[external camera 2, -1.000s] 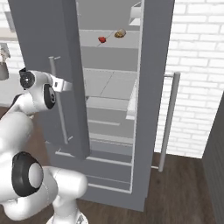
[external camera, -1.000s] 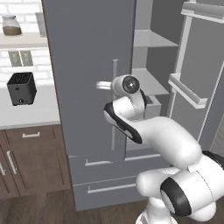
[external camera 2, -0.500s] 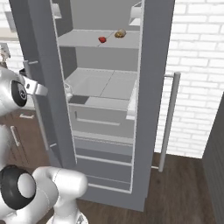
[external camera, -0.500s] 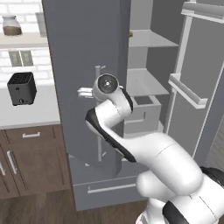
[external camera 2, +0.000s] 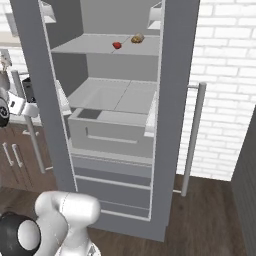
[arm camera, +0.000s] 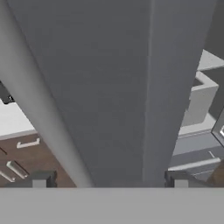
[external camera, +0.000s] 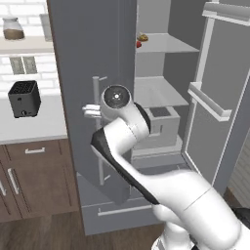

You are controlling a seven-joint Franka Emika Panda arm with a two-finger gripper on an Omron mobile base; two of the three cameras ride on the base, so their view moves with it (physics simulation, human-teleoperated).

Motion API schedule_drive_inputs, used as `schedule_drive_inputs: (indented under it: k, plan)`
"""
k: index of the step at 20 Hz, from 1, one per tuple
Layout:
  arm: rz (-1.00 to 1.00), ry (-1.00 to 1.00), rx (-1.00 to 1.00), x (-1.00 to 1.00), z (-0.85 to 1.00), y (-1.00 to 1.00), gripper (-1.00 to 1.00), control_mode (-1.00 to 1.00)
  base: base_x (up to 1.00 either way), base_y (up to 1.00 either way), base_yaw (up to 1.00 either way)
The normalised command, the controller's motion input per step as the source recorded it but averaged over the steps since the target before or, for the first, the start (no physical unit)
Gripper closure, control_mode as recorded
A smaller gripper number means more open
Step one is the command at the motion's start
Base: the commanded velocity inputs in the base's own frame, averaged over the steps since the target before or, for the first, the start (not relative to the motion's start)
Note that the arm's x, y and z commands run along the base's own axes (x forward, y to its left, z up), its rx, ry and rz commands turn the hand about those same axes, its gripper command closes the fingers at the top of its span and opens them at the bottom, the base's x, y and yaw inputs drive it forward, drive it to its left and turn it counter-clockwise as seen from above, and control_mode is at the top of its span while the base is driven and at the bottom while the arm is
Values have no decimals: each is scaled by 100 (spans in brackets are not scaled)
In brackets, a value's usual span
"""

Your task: Take the strawberry from the fridge and place it on top of the pancake, located on the dining counter.

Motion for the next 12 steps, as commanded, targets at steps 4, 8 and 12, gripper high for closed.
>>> schedule_drive_inputs:
  k: [4,8,12]
  plan:
    - [0,0,15,-89,4,-65,-100,-100,0,0,0]
    - [0,0,19,-63,9,-82,-100,-100,0,0,0]
    - [0,0,21,-38,2,-90,-100,-100,0,0,0]
